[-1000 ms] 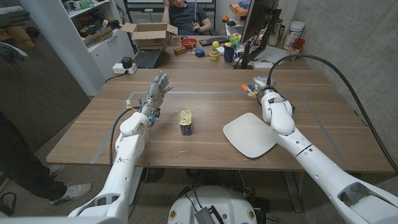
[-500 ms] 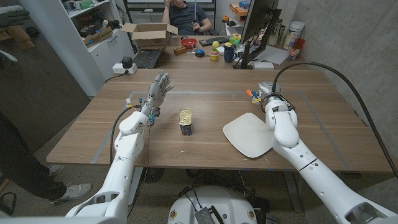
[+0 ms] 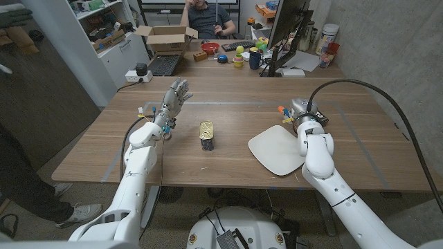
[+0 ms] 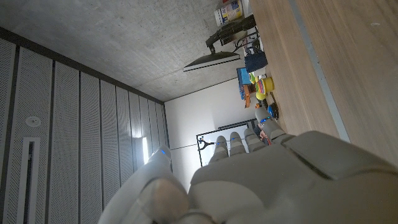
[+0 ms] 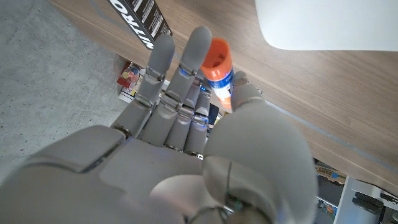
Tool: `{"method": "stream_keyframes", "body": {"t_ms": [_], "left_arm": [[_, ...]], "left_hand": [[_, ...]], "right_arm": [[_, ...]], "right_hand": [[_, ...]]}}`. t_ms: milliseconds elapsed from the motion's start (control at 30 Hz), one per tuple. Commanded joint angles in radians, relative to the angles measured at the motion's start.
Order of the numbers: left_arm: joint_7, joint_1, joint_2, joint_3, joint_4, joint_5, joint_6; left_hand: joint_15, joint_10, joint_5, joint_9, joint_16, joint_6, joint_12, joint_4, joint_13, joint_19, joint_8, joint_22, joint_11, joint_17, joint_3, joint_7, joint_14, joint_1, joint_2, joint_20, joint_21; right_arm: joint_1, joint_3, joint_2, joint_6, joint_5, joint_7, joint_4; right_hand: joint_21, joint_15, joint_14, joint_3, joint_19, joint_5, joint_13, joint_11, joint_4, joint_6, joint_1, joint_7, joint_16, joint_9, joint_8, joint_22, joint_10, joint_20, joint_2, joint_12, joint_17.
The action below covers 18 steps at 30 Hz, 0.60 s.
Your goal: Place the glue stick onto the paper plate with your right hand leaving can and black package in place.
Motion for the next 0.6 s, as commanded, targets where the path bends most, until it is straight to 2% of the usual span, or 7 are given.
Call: {"method": "stream_keyframes", "body": {"t_ms": [33, 600], "left_arm": [[-0.022, -0.016, 0.013, -0.013, 0.006, 0.000, 0.005], [-0.057, -0.048, 0.024, -0.031, 0.037, -0.007, -0.003]], "left_hand": [[0.001, -0.001, 0.008, 0.005, -0.003, -0.005, 0.004, 0.002, 0.002, -0.003, 0.005, 0.006, 0.000, 0.002, -0.005, 0.002, 0.000, -0.008, -0.001, 0.005, -0.007], [0.002, -0.001, 0.009, 0.005, -0.003, -0.004, 0.004, 0.001, 0.002, -0.001, 0.005, 0.006, 0.001, 0.002, -0.008, 0.002, 0.001, -0.008, -0.001, 0.006, -0.011]], "right_arm": [[-0.110, 0.043, 0.070, -0.009, -0.060, 0.000, -0.062], [-0.232, 0.062, 0.153, -0.018, -0.143, -0.020, -0.136]], "right_hand": [[0.010, -0.001, 0.012, 0.006, -0.003, 0.005, 0.006, -0.015, 0.011, 0.032, 0.167, -0.022, -0.001, 0.001, 0.000, -0.001, 0.027, -0.136, 0.159, 0.002, 0.005], [0.015, -0.001, 0.014, 0.007, -0.003, 0.004, 0.012, -0.015, 0.013, 0.037, 0.167, -0.020, -0.005, 0.002, -0.001, -0.007, 0.033, -0.136, 0.159, 0.000, 0.006]]}}
